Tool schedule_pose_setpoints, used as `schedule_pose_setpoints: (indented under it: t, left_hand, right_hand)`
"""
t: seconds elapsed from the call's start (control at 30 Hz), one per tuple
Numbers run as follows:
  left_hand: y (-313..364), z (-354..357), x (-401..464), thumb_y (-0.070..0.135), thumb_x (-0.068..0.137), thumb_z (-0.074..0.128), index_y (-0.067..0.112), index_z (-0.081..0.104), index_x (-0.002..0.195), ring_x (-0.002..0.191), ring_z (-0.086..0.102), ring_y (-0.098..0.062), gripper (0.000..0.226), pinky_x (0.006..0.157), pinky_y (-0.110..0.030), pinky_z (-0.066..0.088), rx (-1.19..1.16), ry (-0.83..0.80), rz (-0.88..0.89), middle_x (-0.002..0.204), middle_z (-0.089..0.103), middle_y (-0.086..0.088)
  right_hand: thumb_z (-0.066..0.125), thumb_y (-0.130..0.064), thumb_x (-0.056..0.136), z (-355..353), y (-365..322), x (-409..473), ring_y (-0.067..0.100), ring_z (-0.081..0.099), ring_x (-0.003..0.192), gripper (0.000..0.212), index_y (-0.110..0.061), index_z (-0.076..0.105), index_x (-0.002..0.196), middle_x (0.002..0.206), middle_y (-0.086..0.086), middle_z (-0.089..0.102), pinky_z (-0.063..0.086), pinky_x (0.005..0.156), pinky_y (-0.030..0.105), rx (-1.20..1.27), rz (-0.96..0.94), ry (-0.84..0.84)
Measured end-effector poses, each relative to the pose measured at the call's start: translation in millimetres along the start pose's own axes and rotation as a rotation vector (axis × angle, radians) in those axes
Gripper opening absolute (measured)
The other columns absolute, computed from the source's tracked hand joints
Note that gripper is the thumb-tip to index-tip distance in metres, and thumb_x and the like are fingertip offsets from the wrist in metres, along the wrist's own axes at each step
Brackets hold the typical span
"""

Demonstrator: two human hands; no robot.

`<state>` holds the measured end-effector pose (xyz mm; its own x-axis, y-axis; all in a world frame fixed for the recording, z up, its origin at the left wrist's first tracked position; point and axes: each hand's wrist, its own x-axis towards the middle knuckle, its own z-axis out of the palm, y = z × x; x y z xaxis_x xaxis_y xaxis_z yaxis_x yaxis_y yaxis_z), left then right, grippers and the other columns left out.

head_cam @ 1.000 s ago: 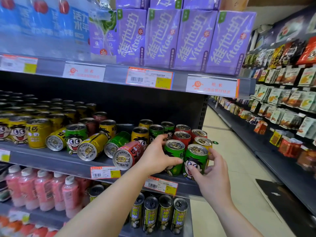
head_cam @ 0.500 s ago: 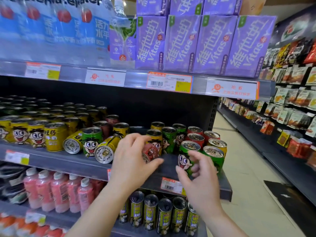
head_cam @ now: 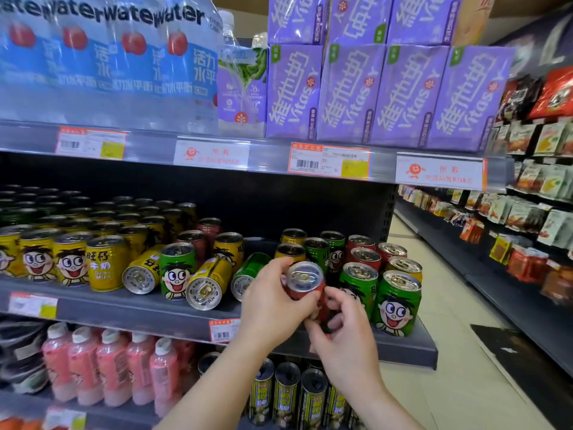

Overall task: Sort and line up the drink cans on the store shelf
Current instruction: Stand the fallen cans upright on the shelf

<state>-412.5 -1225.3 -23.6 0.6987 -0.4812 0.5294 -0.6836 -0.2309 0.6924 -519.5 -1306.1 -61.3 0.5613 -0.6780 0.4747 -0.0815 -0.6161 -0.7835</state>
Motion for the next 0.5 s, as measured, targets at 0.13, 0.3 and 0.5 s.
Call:
schedule_pose_setpoints:
  t: [0.13, 0.3, 0.5]
  left_hand:
    - [4, 17, 11, 0.049, 0.073, 0.071, 0.033, 0.054, 0.123, 0.104, 0.054, -0.002, 0.055, 0.082, -0.02, 0.043, 0.011, -0.067, 0.032, 0.115, 0.056, 0.017]
    - [-17, -16, 26, 0.043, 0.068, 0.079, 0.034, 0.041, 0.135, 0.115, 0.05, -0.004, 0.078, 0.094, -0.024, 0.044, -0.058, -0.085, 0.003, 0.124, 0.053, 0.014]
    - [-40, -30, 42, 0.06, 0.074, 0.062, 0.023, 0.04, 0.135, 0.121, 0.047, -0.025, 0.075, 0.111, -0.045, 0.025, 0.911, -0.151, -0.013, 0.128, 0.053, -0.003]
  right_hand:
    - [0.073, -0.027, 0.078, -5, 4, 4, -0.001, 0.049, 0.081, 0.063, -0.042, 0.04, 0.13, 0.103, -0.02, 0.046, 0.048, 0.068, 0.018, -0.028, -0.015, -0.029]
    - [0.074, -0.023, 0.078, -5, 9, 8, 0.01, 0.056, 0.077, 0.057, -0.049, 0.041, 0.117, 0.099, -0.015, 0.052, 0.053, 0.071, 0.026, 0.021, 0.01, -0.054]
    - [0.066, -0.029, 0.084, 4, -1, 18, 0.003, 0.059, 0.078, 0.049, -0.044, 0.048, 0.127, 0.092, -0.019, 0.059, 0.055, 0.072, 0.027, -0.035, -0.043, -0.234]
